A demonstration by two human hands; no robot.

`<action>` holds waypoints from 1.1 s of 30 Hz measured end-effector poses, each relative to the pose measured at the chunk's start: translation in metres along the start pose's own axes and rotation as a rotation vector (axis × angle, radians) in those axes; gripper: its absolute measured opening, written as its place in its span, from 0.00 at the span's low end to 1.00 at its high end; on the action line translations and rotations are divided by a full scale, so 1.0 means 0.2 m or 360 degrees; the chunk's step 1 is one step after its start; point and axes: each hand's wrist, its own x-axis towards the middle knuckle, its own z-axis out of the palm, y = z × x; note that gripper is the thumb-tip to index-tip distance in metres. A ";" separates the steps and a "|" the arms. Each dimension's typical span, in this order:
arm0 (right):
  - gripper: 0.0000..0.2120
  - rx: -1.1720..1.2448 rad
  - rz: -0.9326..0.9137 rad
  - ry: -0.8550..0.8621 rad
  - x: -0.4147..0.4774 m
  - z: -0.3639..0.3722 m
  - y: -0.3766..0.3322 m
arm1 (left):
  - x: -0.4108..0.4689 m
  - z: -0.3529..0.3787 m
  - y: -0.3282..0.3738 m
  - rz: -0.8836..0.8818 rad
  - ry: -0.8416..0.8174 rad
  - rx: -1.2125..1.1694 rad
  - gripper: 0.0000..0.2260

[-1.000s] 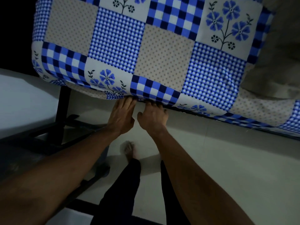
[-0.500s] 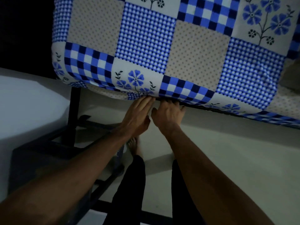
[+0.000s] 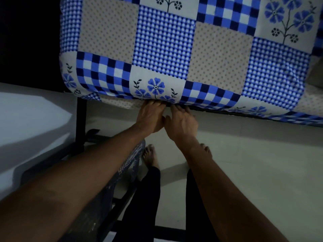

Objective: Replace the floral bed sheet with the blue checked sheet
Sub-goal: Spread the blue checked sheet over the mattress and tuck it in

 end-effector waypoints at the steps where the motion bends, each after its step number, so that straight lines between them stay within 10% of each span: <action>1: 0.25 0.0003 -0.0071 -0.0034 -0.01 0.02 -0.02 | -0.01 -0.01 -0.02 0.0041 -0.0031 -0.0065 0.26; 6: 0.32 -0.0132 0.0085 -0.0122 0.02 0.11 -0.08 | -0.03 -0.08 -0.13 0.0159 -0.0151 -0.0363 0.27; 13: 0.17 -0.0119 0.0304 -0.0271 0.14 0.01 -0.23 | -0.18 -0.05 -0.18 0.0169 0.0005 -0.0117 0.32; 22: 0.33 -0.0055 -0.0255 -0.0169 -0.02 0.19 -0.18 | -0.10 -0.09 -0.15 0.0022 -0.0043 -0.0007 0.30; 33: 0.37 -0.0188 -0.0108 -0.0052 0.05 0.22 -0.33 | -0.34 -0.10 -0.31 0.0026 0.0282 -0.0249 0.27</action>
